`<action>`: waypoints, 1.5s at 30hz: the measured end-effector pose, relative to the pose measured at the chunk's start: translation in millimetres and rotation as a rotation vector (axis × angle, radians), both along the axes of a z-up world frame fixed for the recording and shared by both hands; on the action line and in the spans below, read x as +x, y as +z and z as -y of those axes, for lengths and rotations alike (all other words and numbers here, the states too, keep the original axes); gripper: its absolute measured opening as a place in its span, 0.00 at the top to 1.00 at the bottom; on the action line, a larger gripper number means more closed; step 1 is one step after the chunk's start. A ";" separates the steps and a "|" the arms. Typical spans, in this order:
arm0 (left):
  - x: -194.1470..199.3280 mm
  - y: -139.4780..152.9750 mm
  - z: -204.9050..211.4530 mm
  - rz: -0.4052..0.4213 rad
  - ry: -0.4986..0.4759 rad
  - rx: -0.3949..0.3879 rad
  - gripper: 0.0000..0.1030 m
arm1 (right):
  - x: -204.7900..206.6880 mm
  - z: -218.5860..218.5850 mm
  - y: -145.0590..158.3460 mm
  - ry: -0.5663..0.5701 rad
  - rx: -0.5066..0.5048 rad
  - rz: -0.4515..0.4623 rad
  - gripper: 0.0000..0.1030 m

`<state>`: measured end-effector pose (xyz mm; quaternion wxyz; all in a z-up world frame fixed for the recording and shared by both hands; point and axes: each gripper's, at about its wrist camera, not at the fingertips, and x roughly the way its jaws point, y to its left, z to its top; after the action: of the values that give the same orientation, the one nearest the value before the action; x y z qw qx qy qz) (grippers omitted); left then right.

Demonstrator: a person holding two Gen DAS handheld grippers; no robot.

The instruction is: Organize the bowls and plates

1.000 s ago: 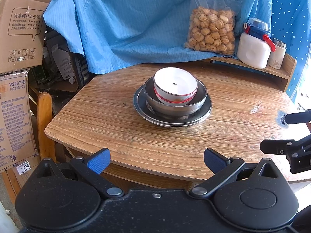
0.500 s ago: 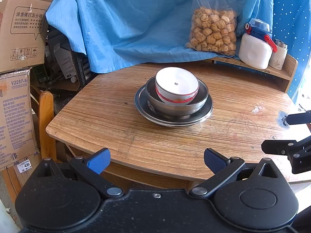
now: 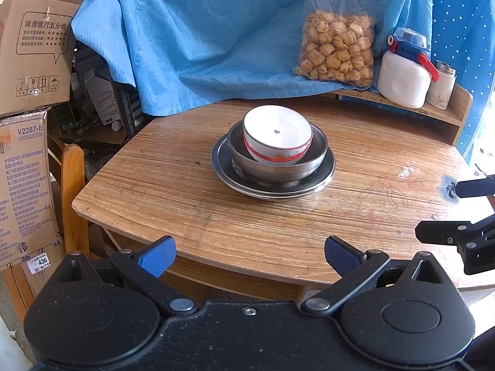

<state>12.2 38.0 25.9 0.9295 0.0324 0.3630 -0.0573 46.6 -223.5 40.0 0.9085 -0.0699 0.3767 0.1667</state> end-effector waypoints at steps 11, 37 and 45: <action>-0.1 1.8 1.6 0.001 0.008 0.000 0.01 | -0.6 0.6 -0.9 0.020 0.022 -0.006 0.00; 5.8 -1.5 7.3 -0.029 -0.005 -0.005 0.01 | 4.3 4.6 -4.0 0.002 0.049 -0.034 0.00; 10.2 -2.8 13.9 -0.040 -0.026 0.003 0.01 | 8.5 5.8 -6.1 0.002 0.054 -0.053 0.00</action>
<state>22.4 24.1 23.1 0.9211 0.0372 0.3813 -0.0695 55.2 -229.3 33.9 0.8997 -0.0414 0.3958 0.1795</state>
